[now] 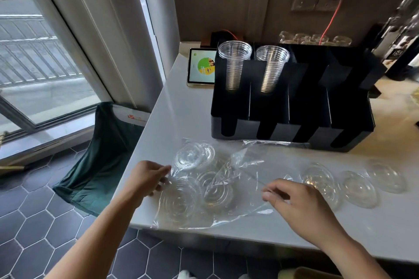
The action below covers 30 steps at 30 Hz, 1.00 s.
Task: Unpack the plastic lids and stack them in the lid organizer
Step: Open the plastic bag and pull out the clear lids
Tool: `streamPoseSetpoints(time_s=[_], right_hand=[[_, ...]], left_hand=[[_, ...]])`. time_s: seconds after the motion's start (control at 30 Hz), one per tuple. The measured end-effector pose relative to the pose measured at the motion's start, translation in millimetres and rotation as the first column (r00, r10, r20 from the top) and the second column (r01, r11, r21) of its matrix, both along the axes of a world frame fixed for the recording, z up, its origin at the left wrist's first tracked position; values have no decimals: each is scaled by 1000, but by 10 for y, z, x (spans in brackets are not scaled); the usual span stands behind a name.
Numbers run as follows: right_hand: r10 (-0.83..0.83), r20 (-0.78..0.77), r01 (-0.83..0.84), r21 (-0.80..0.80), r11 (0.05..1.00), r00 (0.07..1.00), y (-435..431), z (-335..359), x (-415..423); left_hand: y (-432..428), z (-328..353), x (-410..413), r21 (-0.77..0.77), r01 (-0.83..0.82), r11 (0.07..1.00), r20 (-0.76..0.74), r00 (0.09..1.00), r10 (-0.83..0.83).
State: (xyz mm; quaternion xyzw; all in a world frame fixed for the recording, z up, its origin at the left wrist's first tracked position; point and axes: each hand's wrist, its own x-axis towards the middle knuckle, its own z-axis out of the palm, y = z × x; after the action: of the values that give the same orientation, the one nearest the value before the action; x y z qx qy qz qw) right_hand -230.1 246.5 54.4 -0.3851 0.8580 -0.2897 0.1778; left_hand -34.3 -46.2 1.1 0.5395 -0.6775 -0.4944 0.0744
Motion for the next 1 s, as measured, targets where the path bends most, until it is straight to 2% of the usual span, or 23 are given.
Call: streamPoseSetpoints(time_s=[0.2, 0.37, 0.5, 0.6, 0.8, 1.0], right_hand=[[-24, 65, 27, -41, 999, 998, 2, -66, -2], [-61, 184, 97, -196, 976, 981, -28, -82, 22], [-87, 301, 181, -298, 937, 950, -80, -129, -10], [-113, 445, 276, -321, 906, 888, -129, -208, -26], [-103, 595, 349, -315, 883, 797, -251, -344, 99], [-124, 681, 428, -298, 854, 721, -225, -468, 166]], left_hand=[[29, 12, -63, 91, -31, 995, -48, 998, 35], [-12, -23, -51, 173, -86, 981, -116, 987, 107], [-66, 58, 11, 37, -148, 988, -205, 967, 152], [-130, 251, 86, -73, -164, 984, -303, 943, 135], [-209, 637, 152, -184, -129, 974, -413, 910, 43], [-168, 917, 77, -318, -27, 948, -419, 901, -115]])
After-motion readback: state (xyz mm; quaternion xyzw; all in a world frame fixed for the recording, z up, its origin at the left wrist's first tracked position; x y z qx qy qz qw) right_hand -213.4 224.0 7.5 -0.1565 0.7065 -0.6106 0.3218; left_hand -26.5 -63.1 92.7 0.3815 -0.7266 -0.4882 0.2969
